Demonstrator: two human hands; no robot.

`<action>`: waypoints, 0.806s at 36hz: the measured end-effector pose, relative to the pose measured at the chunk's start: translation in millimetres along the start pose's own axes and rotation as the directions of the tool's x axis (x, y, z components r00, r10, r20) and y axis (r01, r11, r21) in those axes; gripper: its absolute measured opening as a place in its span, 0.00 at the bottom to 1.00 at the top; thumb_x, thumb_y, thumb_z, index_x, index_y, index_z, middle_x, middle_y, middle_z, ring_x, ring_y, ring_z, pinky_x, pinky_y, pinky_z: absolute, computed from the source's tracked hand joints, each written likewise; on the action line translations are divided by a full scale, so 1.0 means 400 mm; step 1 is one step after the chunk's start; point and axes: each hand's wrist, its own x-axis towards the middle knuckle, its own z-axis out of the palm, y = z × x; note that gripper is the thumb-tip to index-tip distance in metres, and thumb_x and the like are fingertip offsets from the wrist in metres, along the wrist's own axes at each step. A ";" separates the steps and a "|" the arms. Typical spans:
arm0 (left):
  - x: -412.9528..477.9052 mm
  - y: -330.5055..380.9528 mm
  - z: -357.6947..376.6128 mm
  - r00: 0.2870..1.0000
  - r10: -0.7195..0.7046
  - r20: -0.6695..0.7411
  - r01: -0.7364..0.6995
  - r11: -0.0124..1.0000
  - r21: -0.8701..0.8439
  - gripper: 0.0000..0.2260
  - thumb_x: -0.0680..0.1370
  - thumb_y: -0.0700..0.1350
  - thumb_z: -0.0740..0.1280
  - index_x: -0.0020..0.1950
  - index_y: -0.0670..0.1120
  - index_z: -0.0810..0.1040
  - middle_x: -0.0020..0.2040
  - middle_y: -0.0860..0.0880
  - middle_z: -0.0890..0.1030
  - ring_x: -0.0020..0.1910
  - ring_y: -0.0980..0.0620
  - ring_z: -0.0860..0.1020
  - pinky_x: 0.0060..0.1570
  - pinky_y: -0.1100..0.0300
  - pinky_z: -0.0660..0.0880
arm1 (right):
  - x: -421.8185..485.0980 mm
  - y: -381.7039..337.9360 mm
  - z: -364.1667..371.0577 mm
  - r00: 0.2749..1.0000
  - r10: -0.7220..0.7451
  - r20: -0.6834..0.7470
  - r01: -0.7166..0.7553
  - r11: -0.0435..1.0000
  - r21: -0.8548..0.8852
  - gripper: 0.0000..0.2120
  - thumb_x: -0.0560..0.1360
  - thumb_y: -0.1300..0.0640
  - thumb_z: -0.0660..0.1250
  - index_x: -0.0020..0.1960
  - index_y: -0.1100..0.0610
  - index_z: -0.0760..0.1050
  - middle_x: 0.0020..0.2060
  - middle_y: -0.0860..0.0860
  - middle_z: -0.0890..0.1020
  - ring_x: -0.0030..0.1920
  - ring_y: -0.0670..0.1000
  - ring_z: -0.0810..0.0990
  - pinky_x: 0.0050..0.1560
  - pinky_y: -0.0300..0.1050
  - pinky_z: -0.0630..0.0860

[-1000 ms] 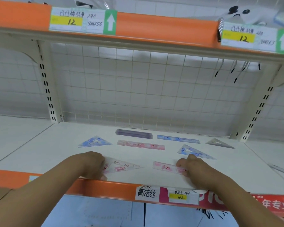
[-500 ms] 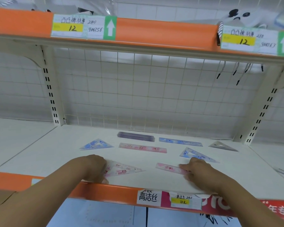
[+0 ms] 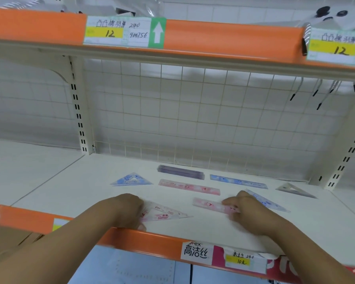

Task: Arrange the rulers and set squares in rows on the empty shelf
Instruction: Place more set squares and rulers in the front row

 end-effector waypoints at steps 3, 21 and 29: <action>0.003 -0.004 0.012 0.998 -0.033 -0.062 0.029 0.997 -0.076 0.23 0.72 0.62 0.68 0.58 0.47 0.74 0.51 0.50 0.76 0.49 0.50 0.73 0.48 0.60 0.70 | 0.030 -0.029 -0.006 0.999 -0.016 -0.029 0.016 1.000 0.005 0.21 0.80 0.56 0.61 0.72 0.47 0.67 0.58 0.51 0.69 0.63 0.51 0.68 0.63 0.40 0.65; -0.051 0.013 0.033 0.960 -0.239 -0.148 0.175 0.920 -0.351 0.17 0.74 0.56 0.69 0.52 0.44 0.77 0.52 0.47 0.78 0.47 0.50 0.73 0.47 0.58 0.71 | 0.241 -0.146 0.021 0.976 -0.113 -0.185 0.122 0.992 0.037 0.06 0.75 0.59 0.66 0.49 0.59 0.79 0.47 0.53 0.75 0.49 0.52 0.74 0.49 0.43 0.69; -0.057 0.030 0.025 0.962 -0.244 -0.125 0.189 0.921 -0.342 0.17 0.75 0.54 0.68 0.54 0.41 0.77 0.55 0.44 0.78 0.54 0.46 0.77 0.48 0.57 0.71 | 0.284 -0.139 0.037 0.985 -0.101 -0.139 0.112 0.991 0.074 0.07 0.74 0.56 0.68 0.52 0.52 0.80 0.47 0.50 0.72 0.53 0.52 0.72 0.49 0.39 0.66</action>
